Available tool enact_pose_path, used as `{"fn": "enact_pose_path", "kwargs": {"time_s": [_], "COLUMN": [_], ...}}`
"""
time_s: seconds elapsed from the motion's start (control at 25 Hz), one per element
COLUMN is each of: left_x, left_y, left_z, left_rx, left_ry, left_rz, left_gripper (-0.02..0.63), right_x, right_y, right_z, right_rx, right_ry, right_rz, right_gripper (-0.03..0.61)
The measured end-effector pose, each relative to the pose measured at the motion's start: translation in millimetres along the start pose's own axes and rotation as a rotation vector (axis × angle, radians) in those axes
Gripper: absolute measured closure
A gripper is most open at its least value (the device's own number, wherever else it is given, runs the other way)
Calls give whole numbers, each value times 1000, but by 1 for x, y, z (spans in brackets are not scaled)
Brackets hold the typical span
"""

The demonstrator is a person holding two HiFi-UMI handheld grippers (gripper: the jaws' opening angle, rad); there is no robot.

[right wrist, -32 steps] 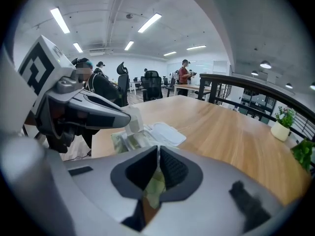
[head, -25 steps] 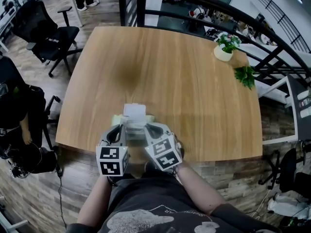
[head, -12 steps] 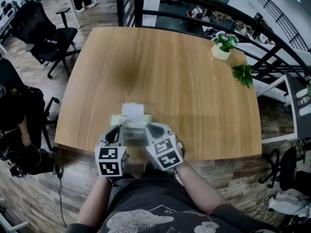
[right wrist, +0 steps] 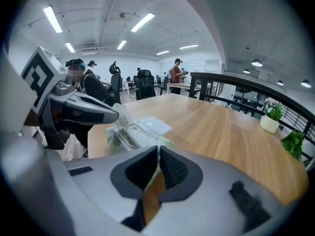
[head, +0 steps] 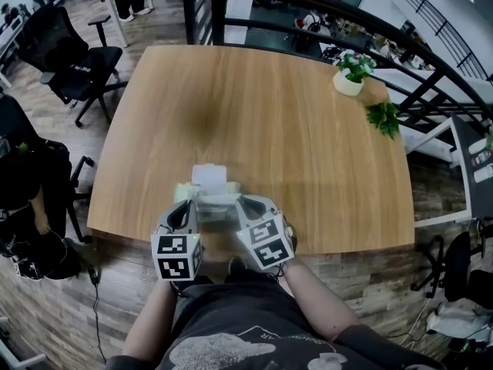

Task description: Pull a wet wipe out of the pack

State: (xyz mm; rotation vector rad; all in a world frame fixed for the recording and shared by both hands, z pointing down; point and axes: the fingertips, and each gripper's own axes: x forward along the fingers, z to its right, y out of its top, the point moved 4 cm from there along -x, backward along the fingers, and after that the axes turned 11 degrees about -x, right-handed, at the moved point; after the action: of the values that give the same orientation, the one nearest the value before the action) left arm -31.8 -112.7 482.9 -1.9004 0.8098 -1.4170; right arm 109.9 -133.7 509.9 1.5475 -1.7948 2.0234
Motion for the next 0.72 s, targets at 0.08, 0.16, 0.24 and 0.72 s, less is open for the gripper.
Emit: {"fn": "enact_pose_path", "kwargs": {"time_s": [0.08,0.16,0.24,0.72], "left_x": [0,0,0,1], "left_y": [0,0,1,1], "left_z": [0,0,0,-9], "left_rx": [-2,-1,2,23], "left_ry": [3,4,4,-36], "left_rz": [1,1,2,-11], "left_gripper": [599,600,600,599], "right_x": [-2,-6,-11,-28], "right_y": [-3,-3,-2,-19], "right_z": [3,7,10,22], "right_rx": [10,20,24,63], "right_ry": [-7,-17,-28,-129], "right_rz": [-2,4,13,-2], "right_gripper": [545,545,545,545]}}
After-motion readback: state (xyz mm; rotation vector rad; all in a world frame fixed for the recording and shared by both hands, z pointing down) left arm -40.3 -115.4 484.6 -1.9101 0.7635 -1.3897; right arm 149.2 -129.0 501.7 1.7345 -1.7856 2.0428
